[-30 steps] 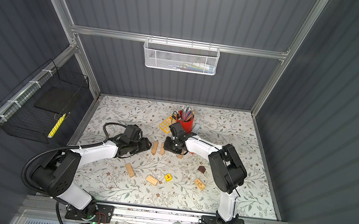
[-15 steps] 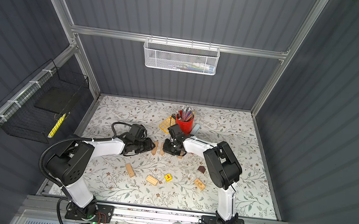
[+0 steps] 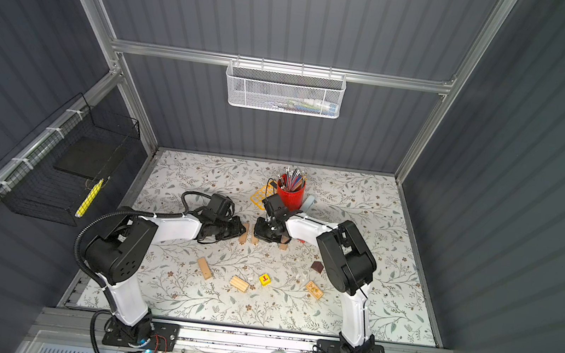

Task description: Build the wood block tower

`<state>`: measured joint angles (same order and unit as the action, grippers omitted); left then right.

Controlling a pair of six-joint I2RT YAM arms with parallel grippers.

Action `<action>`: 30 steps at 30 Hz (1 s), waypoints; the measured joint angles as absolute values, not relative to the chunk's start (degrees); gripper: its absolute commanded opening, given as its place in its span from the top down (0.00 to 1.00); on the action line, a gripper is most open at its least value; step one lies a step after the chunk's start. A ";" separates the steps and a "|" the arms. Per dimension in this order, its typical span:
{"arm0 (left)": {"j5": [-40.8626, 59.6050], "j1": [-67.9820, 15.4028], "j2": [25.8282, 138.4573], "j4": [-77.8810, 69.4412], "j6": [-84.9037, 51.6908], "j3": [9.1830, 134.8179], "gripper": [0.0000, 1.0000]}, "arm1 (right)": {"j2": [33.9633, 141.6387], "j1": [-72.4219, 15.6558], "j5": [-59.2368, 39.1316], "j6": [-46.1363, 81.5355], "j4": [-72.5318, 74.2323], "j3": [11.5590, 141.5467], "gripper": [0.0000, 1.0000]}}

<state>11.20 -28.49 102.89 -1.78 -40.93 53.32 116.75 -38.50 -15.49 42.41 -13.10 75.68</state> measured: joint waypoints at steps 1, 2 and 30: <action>11.25 -28.49 102.89 -1.78 -40.91 53.32 0.78 | 116.75 -38.57 -15.49 42.37 -13.08 75.75 0.84; 11.27 -28.49 102.89 -1.78 -40.88 53.32 0.79 | 116.77 -38.65 -15.49 42.35 -13.10 75.77 0.84; 12.21 -28.29 103.61 5.02 -30.04 56.84 0.80 | 117.45 -39.48 -13.72 42.59 -14.59 77.38 0.84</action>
<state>12.21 -28.29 103.61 5.02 -30.04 56.84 117.45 -39.48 -13.72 42.59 -14.59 77.38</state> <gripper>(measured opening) 0.188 0.154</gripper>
